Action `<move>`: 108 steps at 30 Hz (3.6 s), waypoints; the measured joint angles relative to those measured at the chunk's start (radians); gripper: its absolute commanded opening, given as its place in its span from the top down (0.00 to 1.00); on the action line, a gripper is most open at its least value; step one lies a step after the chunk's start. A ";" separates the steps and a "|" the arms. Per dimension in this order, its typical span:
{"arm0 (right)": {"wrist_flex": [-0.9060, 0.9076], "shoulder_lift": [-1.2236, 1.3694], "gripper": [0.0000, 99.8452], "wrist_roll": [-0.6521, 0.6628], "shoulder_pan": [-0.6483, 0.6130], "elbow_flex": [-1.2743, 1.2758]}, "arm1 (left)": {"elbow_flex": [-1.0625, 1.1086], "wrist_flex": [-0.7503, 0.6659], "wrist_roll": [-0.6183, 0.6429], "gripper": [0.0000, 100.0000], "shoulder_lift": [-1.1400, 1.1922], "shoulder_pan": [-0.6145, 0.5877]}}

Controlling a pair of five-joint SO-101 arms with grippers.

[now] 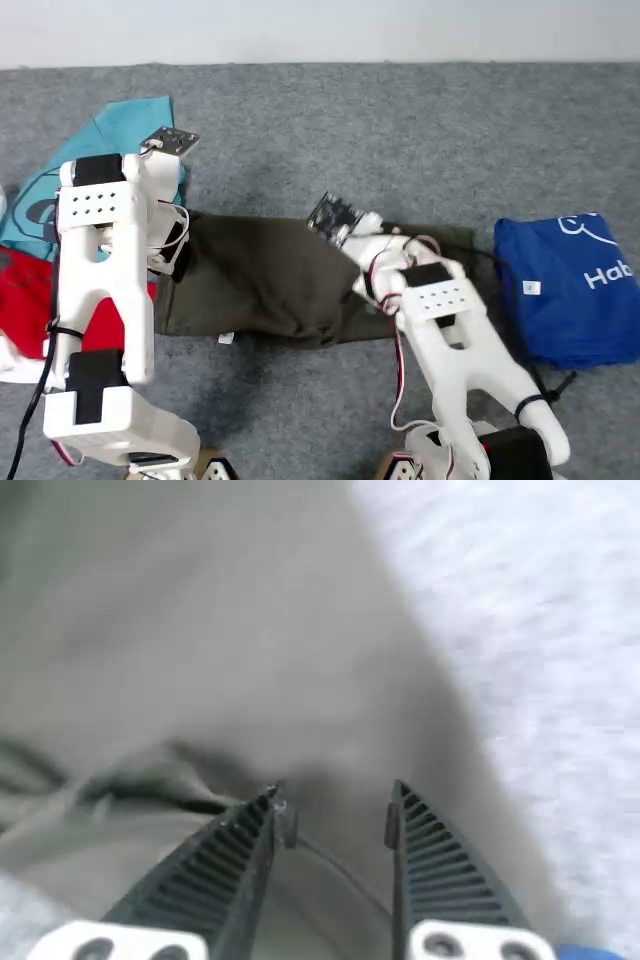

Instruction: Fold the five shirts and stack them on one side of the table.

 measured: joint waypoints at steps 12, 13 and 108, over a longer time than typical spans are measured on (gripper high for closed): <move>0.238 -0.034 0.84 -0.003 0.012 -0.092 | 0.000 0.000 0.000 0.89 0.000 0.000; 0.293 -0.054 0.84 -0.003 0.014 -0.094 | 0.000 0.000 0.000 0.89 0.000 0.000; 0.522 -0.235 0.89 -0.203 0.169 -0.037 | -0.081 -0.324 0.170 0.76 0.491 -0.118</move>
